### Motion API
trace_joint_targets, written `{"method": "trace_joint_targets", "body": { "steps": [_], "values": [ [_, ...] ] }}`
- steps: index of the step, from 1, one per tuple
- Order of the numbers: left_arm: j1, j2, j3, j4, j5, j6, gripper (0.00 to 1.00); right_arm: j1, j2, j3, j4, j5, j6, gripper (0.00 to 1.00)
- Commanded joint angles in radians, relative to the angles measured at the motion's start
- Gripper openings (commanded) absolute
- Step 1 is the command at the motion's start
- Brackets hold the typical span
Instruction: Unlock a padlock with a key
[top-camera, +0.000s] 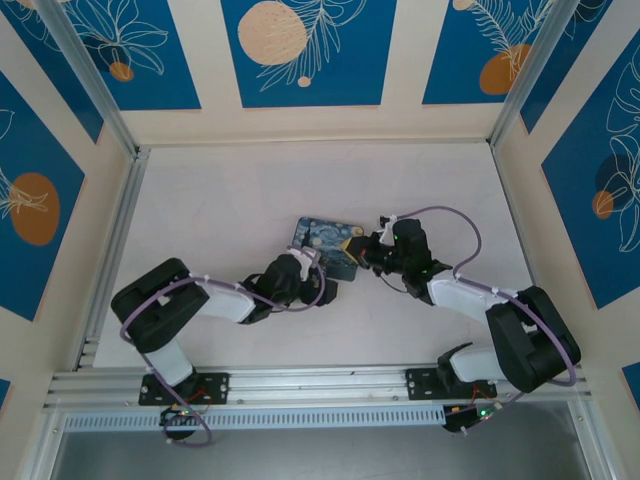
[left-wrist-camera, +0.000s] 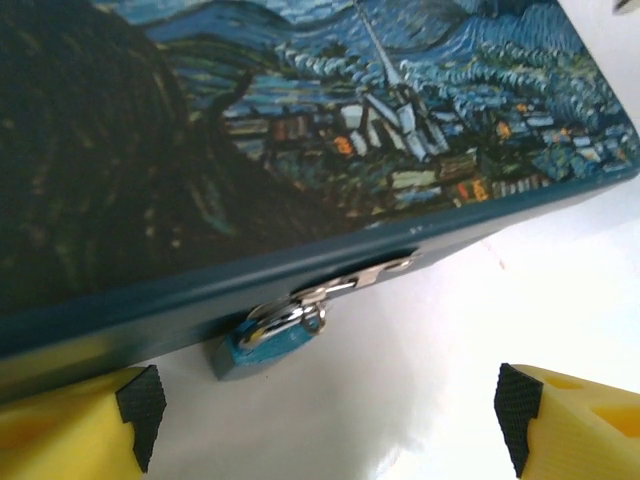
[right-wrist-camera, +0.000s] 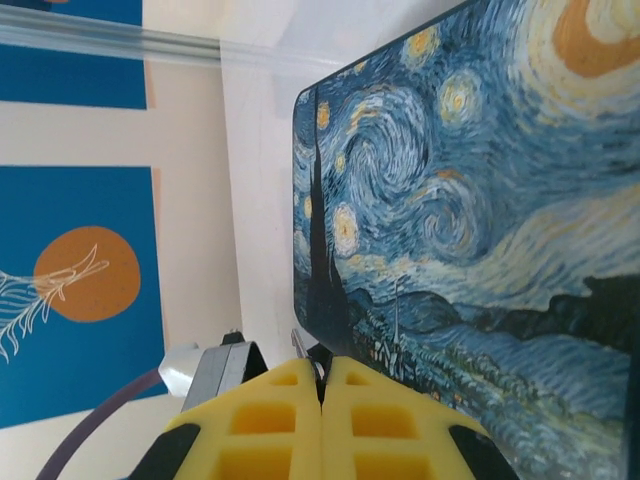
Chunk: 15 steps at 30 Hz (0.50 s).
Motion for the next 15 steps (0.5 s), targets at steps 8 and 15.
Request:
{"method": "trace_joint_targets", "body": {
  "steps": [8, 15],
  "values": [
    [-0.011, 0.143, 0.116, 0.193, 0.108, -0.124, 0.83, -0.090, 0.045, 0.031, 0.003, -0.042, -0.028, 0.00],
    [-0.011, 0.198, 0.127, 0.300, 0.132, -0.222, 0.82, -0.123, 0.063, 0.019, 0.015, -0.069, -0.038, 0.00]
  ]
}}
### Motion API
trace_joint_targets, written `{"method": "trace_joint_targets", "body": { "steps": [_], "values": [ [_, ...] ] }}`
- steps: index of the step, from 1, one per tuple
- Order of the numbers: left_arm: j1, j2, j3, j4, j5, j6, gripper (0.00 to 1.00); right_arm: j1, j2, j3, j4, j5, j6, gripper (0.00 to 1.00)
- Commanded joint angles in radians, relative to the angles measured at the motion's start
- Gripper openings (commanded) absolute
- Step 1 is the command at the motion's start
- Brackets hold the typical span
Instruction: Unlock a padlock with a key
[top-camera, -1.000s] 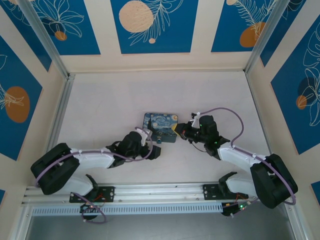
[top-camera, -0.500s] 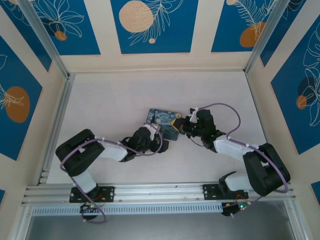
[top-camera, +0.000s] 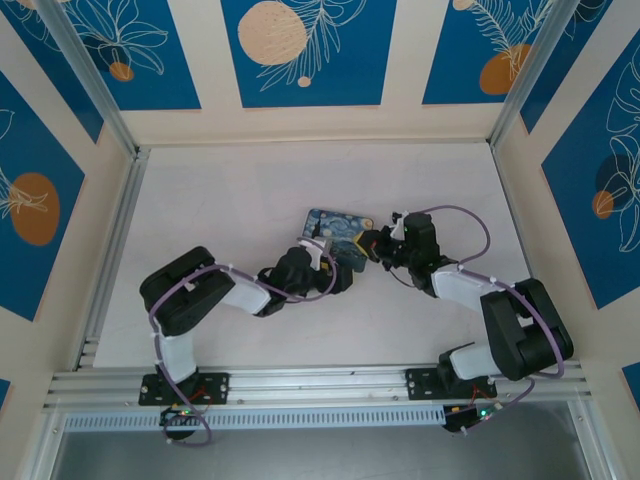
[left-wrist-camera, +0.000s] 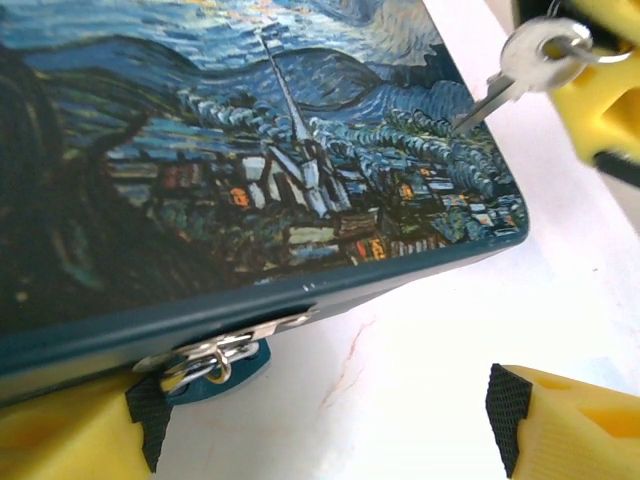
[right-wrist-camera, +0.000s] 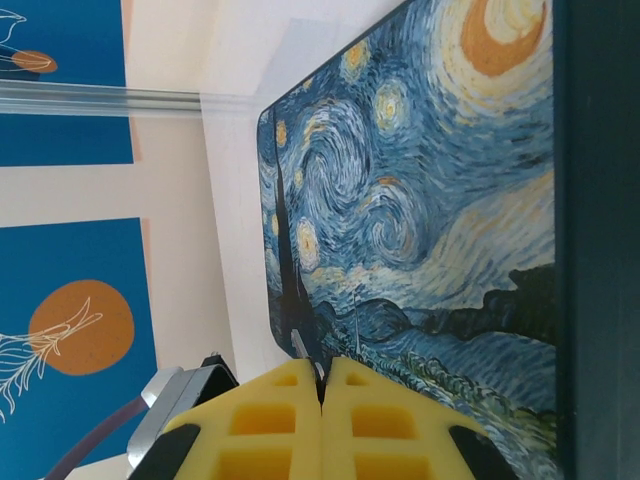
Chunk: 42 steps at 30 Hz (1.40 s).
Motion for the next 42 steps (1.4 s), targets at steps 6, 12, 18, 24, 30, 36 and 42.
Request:
{"method": "trace_joint_targets", "body": {
  "steps": [6, 12, 18, 24, 30, 36, 42],
  "values": [
    [-0.017, 0.092, 0.000, 0.251, 0.021, -0.193, 0.79, -0.025, 0.024, -0.009, 0.039, -0.040, -0.019, 0.00],
    [-0.054, 0.093, -0.002, 0.256, -0.072, -0.221, 0.75, -0.032, 0.022, -0.015, 0.043, -0.048, -0.018, 0.00],
    [-0.095, 0.086, 0.010, 0.163, -0.157, -0.173, 0.71, -0.039, 0.017, -0.017, 0.039, -0.055, -0.018, 0.00],
    [-0.115, 0.051, -0.012, 0.185, -0.213, -0.178, 0.68, -0.043, 0.017, -0.018, 0.038, -0.062, -0.019, 0.00],
    [-0.116, 0.076, 0.023, 0.195, -0.203, -0.194, 0.68, -0.044, 0.017, -0.020, 0.037, -0.060, -0.018, 0.00],
    [-0.116, 0.149, 0.057, 0.259, -0.192, -0.255, 0.62, -0.045, 0.025, -0.018, 0.033, -0.062, -0.021, 0.00],
    [-0.132, 0.170, 0.065, 0.320, -0.229, -0.299, 0.56, -0.049, 0.040, -0.016, 0.036, -0.063, -0.024, 0.00]
  ]
}}
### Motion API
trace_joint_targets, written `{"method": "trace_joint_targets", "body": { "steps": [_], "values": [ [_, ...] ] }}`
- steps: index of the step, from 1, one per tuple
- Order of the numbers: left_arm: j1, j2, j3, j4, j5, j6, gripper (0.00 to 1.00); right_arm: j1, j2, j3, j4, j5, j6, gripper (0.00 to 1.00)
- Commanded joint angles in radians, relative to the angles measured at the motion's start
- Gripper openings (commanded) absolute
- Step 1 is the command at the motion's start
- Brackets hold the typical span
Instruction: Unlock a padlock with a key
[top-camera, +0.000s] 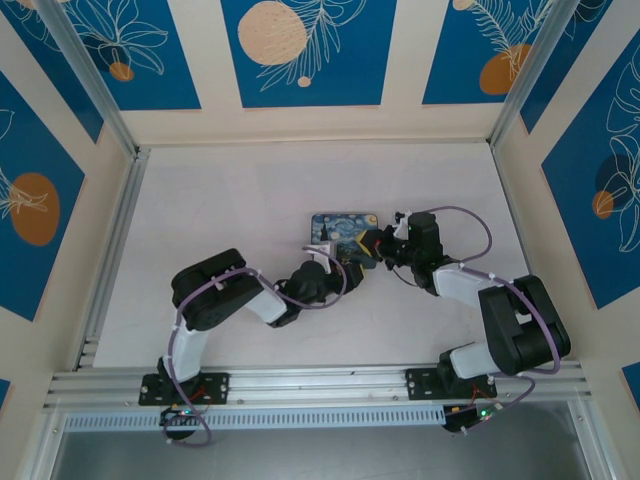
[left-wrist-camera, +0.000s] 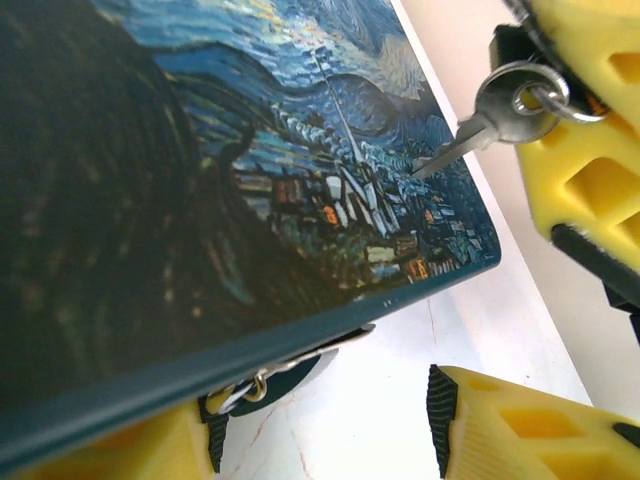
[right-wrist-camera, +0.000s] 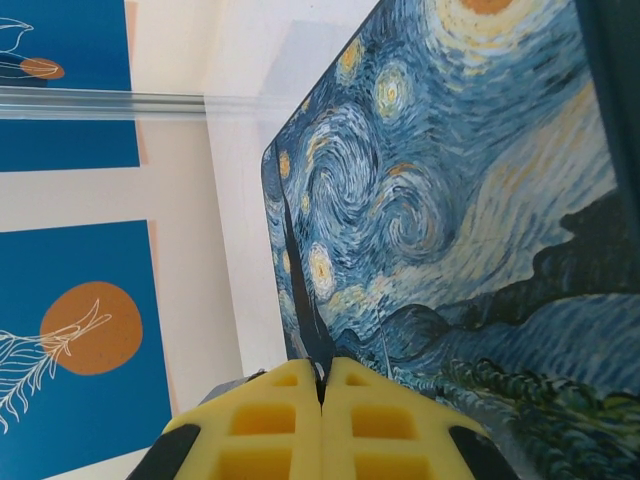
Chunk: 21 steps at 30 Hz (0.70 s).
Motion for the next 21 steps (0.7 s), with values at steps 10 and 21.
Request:
{"method": "trace_joint_targets", "body": {
  "steps": [10, 21],
  "values": [
    [-0.034, 0.048, 0.026, 0.114, -0.110, -0.112, 0.57, -0.023, 0.023, -0.013, 0.011, -0.026, -0.028, 0.00],
    [-0.084, 0.069, 0.075, 0.087, -0.162, -0.138, 0.50, -0.024, 0.033, -0.016, 0.025, -0.031, -0.024, 0.00]
  ]
}}
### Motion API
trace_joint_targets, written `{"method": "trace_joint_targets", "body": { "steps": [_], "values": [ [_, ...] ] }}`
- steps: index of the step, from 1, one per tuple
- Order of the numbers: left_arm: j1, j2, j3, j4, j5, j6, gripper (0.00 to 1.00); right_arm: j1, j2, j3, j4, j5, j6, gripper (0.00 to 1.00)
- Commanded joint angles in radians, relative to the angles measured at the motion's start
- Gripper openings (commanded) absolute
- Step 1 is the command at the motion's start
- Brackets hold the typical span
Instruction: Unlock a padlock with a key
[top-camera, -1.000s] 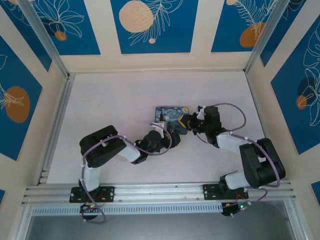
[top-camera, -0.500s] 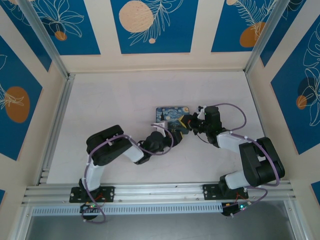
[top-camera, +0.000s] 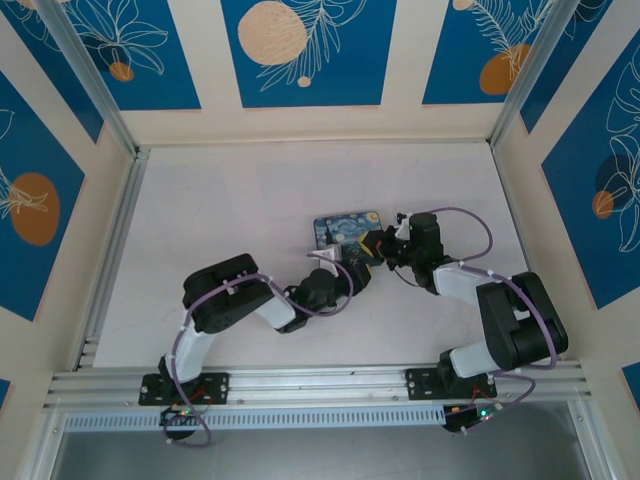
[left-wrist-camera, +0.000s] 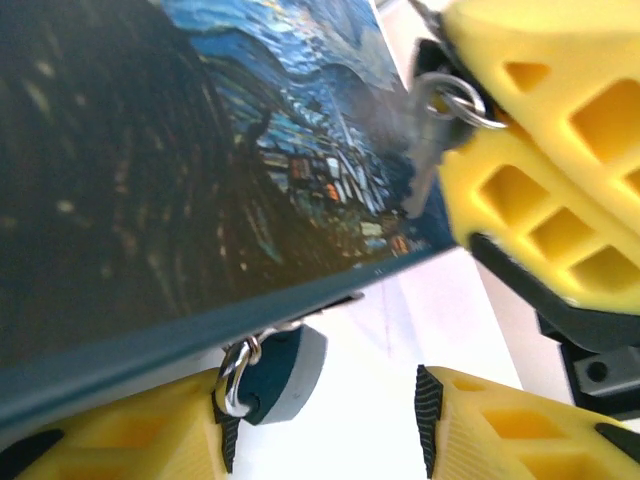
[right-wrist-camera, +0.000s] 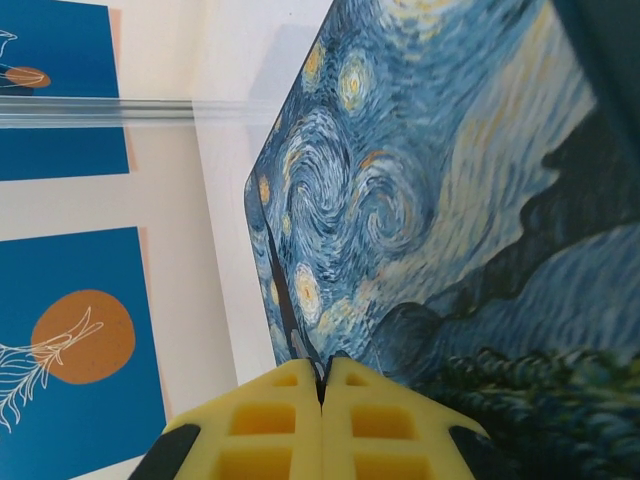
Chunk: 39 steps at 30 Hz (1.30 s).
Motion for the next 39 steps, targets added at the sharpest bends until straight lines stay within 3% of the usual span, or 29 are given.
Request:
{"method": "trace_joint_targets", "body": {
  "steps": [1, 5, 24, 32, 39],
  "values": [
    [-0.010, 0.017, 0.023, 0.028, -0.051, -0.024, 0.48, -0.006, 0.009, -0.015, 0.020, -0.023, -0.016, 0.00],
    [-0.011, 0.020, 0.019, 0.017, -0.100, -0.057, 0.45, -0.008, 0.010, -0.017, 0.020, -0.024, -0.018, 0.00],
    [-0.014, 0.048, 0.077, -0.146, -0.103, -0.022, 0.47, -0.083, 0.020, 0.033, -0.024, -0.031, -0.043, 0.00],
    [-0.023, 0.009, 0.143, -0.358, -0.144, 0.096, 0.45, -0.098, 0.081, 0.033, 0.005, -0.045, -0.037, 0.00],
    [-0.023, 0.019, 0.179, -0.437, -0.194, 0.096, 0.40, -0.096, 0.117, 0.020, 0.039, -0.048, -0.023, 0.00]
  ]
}}
